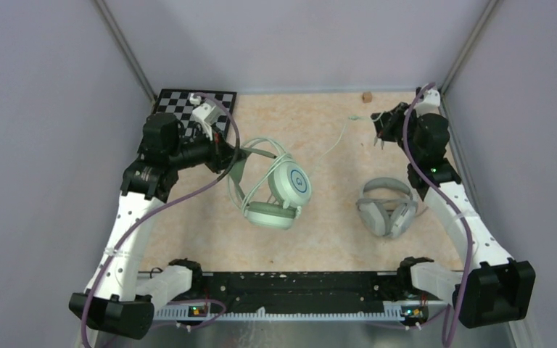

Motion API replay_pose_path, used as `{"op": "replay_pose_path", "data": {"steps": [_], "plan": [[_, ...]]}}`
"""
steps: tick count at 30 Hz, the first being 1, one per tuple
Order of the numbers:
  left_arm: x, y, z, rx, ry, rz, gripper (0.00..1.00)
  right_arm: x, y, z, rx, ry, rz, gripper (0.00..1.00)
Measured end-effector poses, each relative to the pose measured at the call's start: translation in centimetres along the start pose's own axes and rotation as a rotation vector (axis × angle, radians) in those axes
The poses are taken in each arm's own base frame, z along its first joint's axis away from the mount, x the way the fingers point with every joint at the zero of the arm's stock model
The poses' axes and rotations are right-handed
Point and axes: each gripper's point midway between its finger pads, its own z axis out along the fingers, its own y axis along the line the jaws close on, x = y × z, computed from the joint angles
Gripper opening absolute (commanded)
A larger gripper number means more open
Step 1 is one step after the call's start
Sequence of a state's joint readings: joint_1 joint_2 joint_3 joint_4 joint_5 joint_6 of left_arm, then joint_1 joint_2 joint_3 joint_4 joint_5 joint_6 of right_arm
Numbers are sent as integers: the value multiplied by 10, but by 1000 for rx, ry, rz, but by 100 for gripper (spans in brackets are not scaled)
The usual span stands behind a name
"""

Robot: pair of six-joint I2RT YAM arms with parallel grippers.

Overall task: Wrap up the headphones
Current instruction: Wrap the headphones cable around the headphones.

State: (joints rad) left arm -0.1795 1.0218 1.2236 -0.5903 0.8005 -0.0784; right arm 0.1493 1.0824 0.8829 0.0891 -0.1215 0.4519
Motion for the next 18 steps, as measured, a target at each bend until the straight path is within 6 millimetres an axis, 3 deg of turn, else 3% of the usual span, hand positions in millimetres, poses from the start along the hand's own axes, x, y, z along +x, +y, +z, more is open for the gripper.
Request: {"op": "replay_pose_path", "data": {"steps": [6, 18], "plan": [[24, 20, 10, -107, 103, 75, 0, -27, 12, 7, -32, -52, -37, 0], [67, -9, 52, -23, 309, 331, 0, -23, 24, 12, -105, -30, -33, 0]]}}
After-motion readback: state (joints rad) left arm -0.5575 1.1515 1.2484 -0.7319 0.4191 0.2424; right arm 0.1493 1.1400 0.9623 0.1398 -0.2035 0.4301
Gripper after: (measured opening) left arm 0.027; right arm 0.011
